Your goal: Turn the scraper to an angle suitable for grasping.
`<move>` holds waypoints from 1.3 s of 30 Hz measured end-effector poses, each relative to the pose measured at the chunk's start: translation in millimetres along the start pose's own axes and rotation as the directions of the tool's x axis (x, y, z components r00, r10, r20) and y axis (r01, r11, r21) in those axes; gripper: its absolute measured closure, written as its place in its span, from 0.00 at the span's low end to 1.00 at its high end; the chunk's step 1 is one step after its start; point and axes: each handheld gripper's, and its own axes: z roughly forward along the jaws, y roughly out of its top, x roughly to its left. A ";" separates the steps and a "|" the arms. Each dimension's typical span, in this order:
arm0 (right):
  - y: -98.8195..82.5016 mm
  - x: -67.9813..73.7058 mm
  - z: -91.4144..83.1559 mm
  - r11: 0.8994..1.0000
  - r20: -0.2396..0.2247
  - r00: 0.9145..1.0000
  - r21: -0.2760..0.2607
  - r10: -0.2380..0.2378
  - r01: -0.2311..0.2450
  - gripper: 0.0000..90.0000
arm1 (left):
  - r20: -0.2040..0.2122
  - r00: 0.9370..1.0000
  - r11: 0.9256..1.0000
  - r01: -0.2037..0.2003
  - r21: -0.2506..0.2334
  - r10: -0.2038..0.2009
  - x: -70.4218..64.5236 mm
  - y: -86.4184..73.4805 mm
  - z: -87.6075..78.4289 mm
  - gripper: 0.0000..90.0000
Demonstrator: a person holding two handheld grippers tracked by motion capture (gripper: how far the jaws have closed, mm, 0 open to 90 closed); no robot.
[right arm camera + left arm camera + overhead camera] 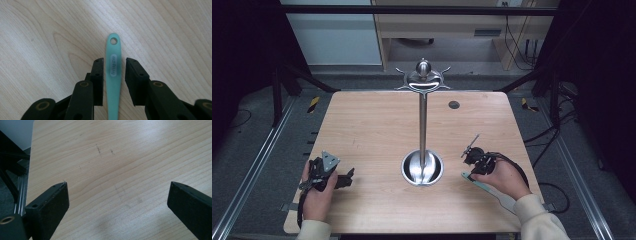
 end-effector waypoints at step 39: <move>-1.0 -0.9 15.6 0.998 0.002 0.999 0.055 -0.039 0.039 0.83 | 0.005 1.000 1.000 -0.001 0.001 0.001 -0.8 0.4 0.1 0.04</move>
